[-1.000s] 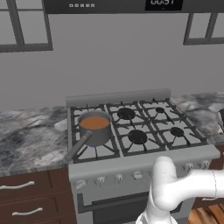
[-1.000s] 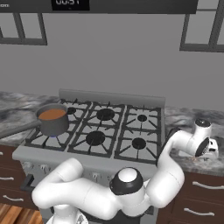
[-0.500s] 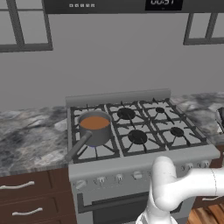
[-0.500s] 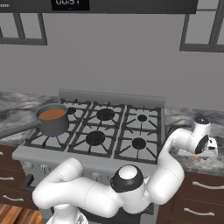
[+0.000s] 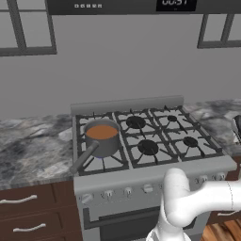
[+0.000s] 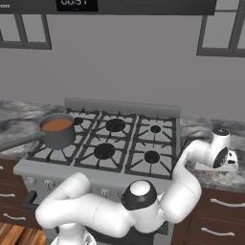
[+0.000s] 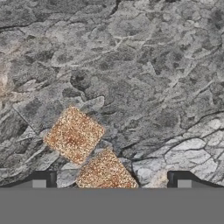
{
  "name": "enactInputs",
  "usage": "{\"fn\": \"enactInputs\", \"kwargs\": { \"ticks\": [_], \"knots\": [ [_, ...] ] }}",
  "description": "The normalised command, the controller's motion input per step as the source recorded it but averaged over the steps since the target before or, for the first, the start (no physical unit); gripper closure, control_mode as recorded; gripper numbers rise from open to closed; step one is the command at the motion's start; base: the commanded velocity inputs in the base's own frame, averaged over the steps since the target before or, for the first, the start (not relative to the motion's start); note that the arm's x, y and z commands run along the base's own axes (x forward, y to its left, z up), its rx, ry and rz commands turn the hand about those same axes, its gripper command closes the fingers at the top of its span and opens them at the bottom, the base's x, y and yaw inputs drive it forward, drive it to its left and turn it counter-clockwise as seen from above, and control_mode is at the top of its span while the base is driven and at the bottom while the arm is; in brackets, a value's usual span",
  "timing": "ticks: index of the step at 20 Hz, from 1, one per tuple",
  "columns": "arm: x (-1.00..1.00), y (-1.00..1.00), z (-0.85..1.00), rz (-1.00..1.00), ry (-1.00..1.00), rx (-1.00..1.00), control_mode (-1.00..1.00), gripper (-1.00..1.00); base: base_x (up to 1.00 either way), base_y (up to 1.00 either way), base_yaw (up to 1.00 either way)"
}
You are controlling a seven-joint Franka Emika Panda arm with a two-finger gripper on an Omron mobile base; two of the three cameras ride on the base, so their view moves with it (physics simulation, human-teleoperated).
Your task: Pick up the sugar cube(s) and place them in the saucepan with hot chocolate.
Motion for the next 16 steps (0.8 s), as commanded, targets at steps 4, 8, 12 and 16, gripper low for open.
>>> {"fn": "enactInputs", "kwargs": {
  "ticks": [4,8,12,16],
  "knots": [
    [0.00,0.01,-0.05,0.00,0.00,0.00,-1.00,-1.00,0.00,0.00,0.00],
    [0.00,0.01,-0.05,0.00,0.00,0.00,-1.00,1.00,0.00,0.00,0.00],
    [0.00,0.00,-0.01,0.00,0.00,0.00,-1.00,1.00,0.00,0.00,0.00],
    [0.00,0.00,0.00,0.00,0.00,0.00,-1.00,1.00,0.00,0.00,0.00]
  ]
}}
